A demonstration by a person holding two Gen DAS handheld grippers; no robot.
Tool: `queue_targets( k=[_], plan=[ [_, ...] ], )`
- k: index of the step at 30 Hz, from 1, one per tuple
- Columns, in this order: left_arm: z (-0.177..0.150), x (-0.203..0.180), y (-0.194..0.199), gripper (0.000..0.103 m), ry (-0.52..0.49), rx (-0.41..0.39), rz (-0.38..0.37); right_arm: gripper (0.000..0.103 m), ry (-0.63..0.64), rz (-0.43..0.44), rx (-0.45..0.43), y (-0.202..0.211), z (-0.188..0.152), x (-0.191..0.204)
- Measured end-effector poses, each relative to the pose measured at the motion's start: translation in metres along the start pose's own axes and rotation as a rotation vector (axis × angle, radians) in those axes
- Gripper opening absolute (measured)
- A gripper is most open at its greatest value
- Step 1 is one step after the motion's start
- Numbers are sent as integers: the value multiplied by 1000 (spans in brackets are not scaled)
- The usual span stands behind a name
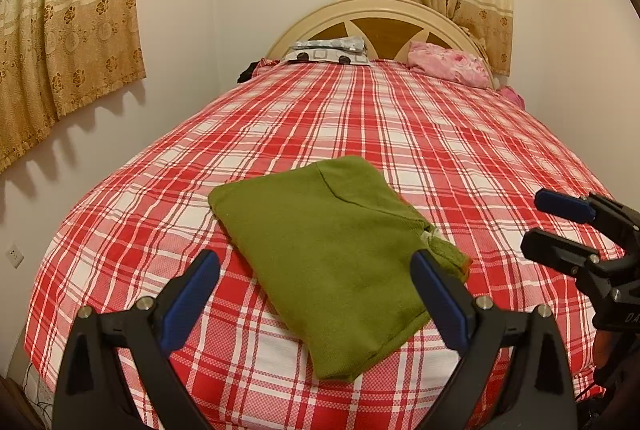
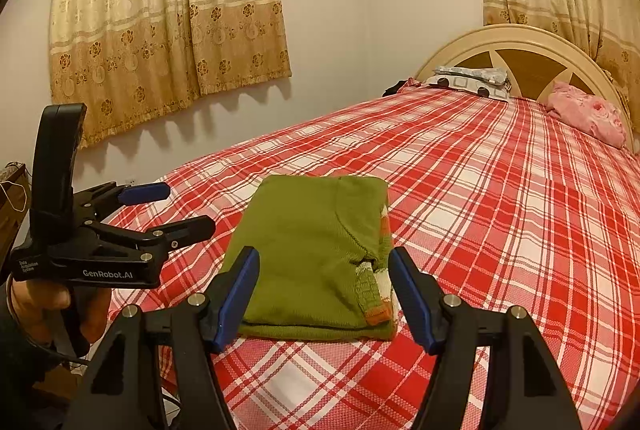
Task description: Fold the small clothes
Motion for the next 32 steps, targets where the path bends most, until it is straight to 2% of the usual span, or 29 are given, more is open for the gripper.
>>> queue_targets(
  k=[4,10,18,25,32],
  plan=[
    [0,1,-2,99,5,15,-10,68,1,0,-5,3,1,2],
    [5,7,2,99,28,-8,-6,68,6,1,-12,5,4,5],
    [10,12,5,103,43,-27,-6,68,33,3,-83,18,15,13],
    [7,17,-1,103,56,-9,1,68,48,10,-63,12,10,19],
    [6,19,2,103,40,-41,6,68,62,19,-49,10,4,25]
  ],
)
Point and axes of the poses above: each gripper's, at about its wrist camera, not at the fingertips, and y roughly against the way its jaws point, x to its left, z to its top, the point moved 10 cm from there along -y, roughly the way its jaws point, and after that the axes turned 2 degrees about -y, right-handed, at the moved point
